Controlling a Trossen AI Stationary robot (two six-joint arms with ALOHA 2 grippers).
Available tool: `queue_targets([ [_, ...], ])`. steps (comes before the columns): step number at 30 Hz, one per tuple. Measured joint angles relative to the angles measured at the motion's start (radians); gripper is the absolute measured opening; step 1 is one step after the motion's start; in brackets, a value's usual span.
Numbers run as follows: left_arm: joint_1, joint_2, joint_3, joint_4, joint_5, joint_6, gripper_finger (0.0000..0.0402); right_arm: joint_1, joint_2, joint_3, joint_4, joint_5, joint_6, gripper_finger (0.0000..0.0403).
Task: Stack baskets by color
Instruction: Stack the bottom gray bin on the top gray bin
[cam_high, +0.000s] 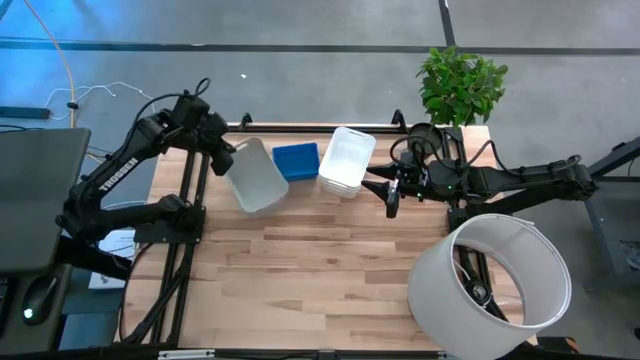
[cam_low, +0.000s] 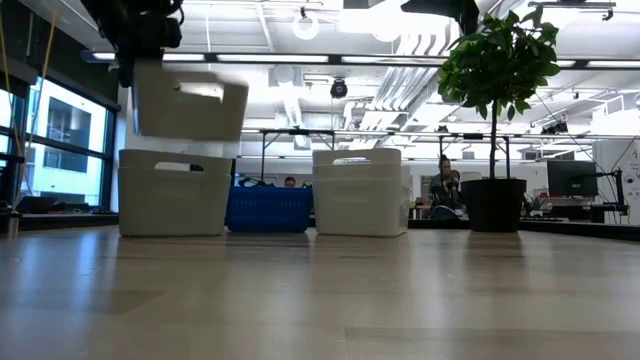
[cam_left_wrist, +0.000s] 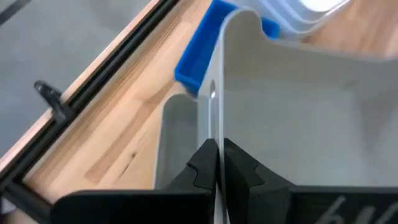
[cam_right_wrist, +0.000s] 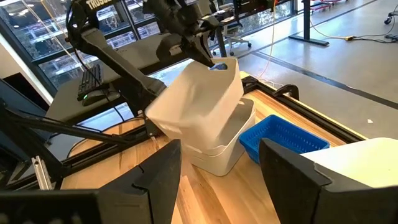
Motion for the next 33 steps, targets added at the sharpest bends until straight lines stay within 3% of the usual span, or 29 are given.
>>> queue_targets([
  [9,0.120,0.001,-0.059,0.012,0.012,0.032,0.0000,0.000,0.001,0.000,0.001,-0.015,0.000,0.0202],
  [14,0.171,0.001,-0.059,0.012,0.082,0.061,0.0000,0.000,0.012,0.000,0.001,-0.015,0.000,0.0202],
  [21,0.178,0.043,-0.059,-0.051,0.116,0.112,0.0000,0.000,0.044,0.000,0.002,-0.030,0.004,0.0202],
  [33,0.178,0.109,-0.059,-0.001,0.116,0.134,0.0000,0.000,0.049,0.000,0.002,-0.039,0.008,0.0202],
])
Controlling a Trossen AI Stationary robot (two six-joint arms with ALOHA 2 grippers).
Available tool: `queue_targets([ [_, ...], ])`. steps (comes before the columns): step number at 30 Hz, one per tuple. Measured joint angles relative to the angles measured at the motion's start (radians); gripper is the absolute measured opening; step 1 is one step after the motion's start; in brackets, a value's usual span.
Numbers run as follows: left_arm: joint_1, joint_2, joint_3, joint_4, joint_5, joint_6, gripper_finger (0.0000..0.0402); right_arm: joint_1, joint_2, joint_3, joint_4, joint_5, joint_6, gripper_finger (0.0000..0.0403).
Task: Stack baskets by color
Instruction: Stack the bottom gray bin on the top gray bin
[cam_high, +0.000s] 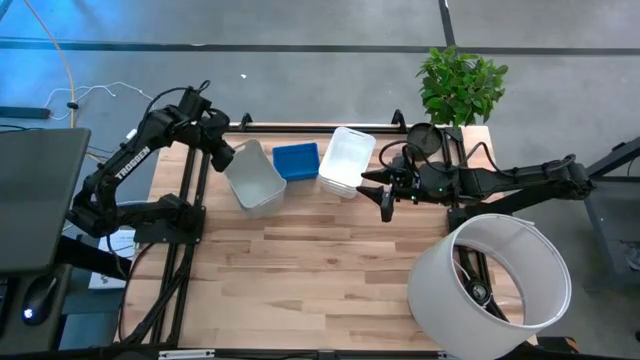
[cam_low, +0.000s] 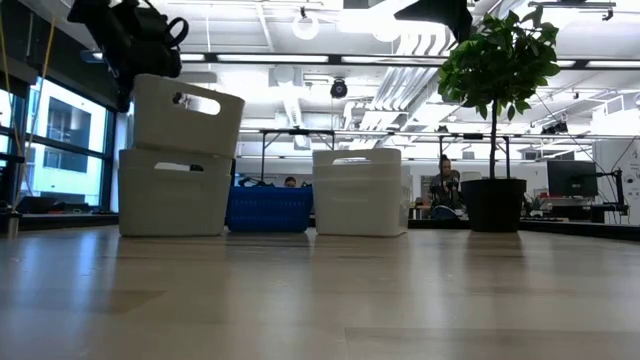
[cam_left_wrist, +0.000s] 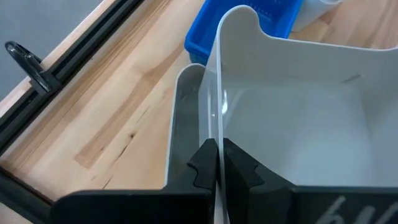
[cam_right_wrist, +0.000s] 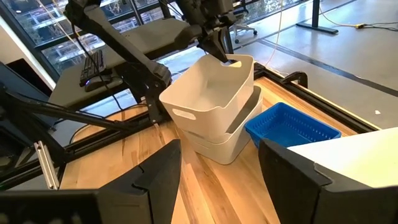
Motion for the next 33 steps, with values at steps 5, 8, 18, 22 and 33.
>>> queue_targets([
  [5,-0.003,0.020,0.000,0.001,-0.025,0.013,0.0000,0.000,0.000,0.000,0.000,0.000,0.001,0.0202],
  [8,-0.003,0.024,0.000,0.008,-0.029,0.024,0.0000,0.000,0.000,0.000,0.000,0.000,0.021,0.0202],
  [18,0.023,0.024,0.000,0.014,0.029,0.066,0.0000,0.000,0.000,0.000,0.000,-0.003,0.021,0.0202],
  [22,0.073,0.023,0.000,0.013,0.122,0.077,0.0000,0.000,0.000,0.000,0.000,-0.003,0.026,0.0202],
  [33,0.107,0.041,0.000,-0.011,0.140,0.157,0.0000,0.000,0.000,0.000,0.000,-0.003,0.026,0.0202],
])
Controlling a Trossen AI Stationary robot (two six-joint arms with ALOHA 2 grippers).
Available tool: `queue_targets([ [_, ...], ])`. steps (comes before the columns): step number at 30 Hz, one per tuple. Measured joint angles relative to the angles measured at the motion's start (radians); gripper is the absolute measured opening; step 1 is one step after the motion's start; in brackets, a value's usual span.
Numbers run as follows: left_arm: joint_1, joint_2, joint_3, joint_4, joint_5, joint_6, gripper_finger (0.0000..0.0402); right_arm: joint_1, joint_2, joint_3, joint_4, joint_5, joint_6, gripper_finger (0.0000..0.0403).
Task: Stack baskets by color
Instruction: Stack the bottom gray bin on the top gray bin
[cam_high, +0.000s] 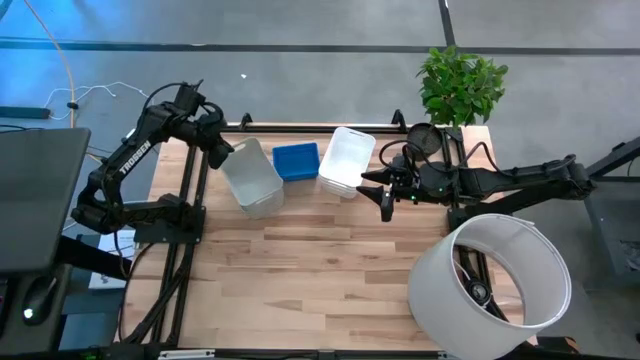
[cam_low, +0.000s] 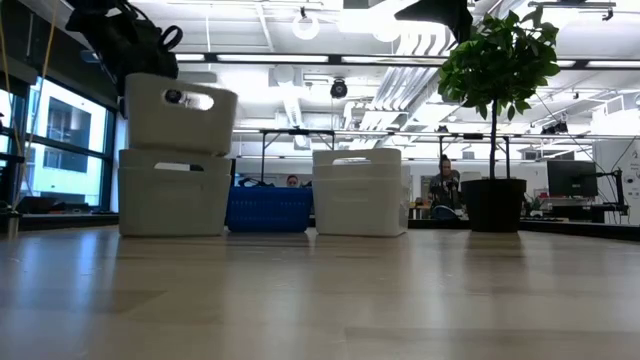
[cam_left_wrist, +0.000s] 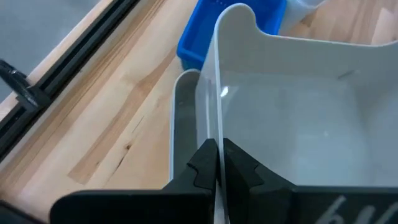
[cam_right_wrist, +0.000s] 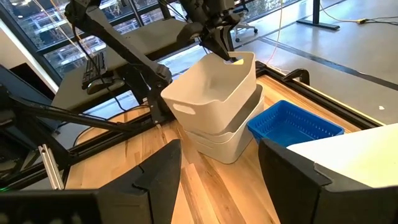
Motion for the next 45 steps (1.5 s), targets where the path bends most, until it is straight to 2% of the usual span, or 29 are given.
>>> queue_targets([
  [11,-0.054,0.013,0.000,0.007,-0.101,-0.029,0.0000,0.000,0.000,0.000,0.000,0.000,0.000,0.0202],
  [17,-0.086,0.016,0.000,0.075,-0.155,-0.123,0.0000,0.000,0.000,0.000,0.000,0.000,0.000,0.0202],
  [31,-0.086,0.014,0.000,-0.007,-0.139,-0.069,0.0000,0.000,0.000,0.000,0.000,-0.003,0.000,0.0202],
  [45,-0.086,0.014,0.000,0.017,-0.158,-0.091,0.0000,0.000,0.000,0.000,0.000,-0.003,-0.004,0.0202],
])
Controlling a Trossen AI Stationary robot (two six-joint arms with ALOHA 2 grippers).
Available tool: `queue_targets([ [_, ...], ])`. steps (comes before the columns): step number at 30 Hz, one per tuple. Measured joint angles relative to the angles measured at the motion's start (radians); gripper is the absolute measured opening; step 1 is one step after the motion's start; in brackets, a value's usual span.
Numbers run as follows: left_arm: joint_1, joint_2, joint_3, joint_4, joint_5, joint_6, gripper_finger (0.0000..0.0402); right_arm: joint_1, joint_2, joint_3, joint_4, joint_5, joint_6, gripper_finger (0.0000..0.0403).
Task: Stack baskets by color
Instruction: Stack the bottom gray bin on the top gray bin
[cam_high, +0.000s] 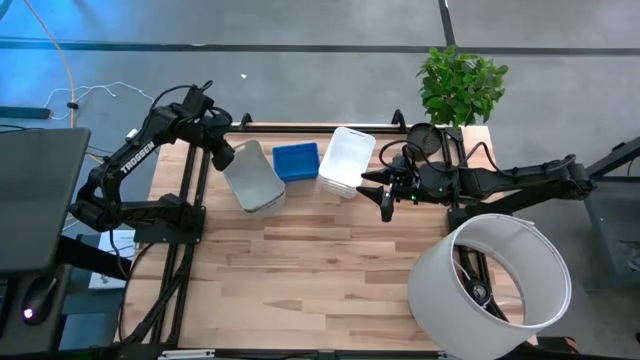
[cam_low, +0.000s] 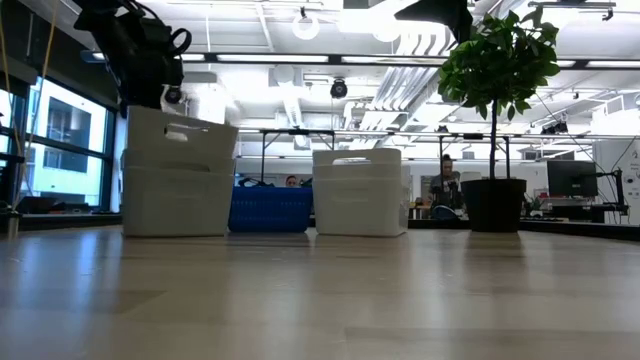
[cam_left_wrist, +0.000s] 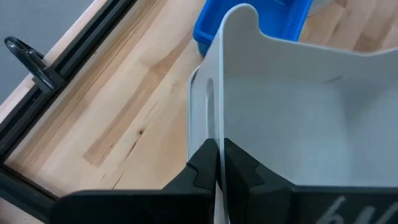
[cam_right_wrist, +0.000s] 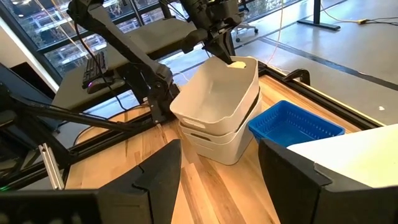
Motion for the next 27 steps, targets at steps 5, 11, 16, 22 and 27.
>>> queue_targets([
  [5,0.000,0.000,0.000,0.000,0.007,-0.011,0.0000,0.000,0.000,0.000,0.000,0.003,0.000,0.0202],
  [11,-0.003,0.000,0.000,-0.006,0.018,-0.038,0.0000,0.000,0.000,0.000,0.000,0.003,0.000,0.0202],
  [16,-0.006,0.001,0.000,-0.006,0.019,-0.044,0.0001,0.000,0.000,0.000,0.000,0.003,-0.001,0.0202],
  [22,-0.006,0.001,0.000,-0.008,0.021,-0.044,0.0013,0.000,0.000,0.000,0.000,0.003,-0.003,0.0202],
  [27,-0.006,0.001,0.000,-0.008,0.023,-0.044,0.0070,0.000,0.000,0.000,0.000,0.003,-0.003,0.0202],
])
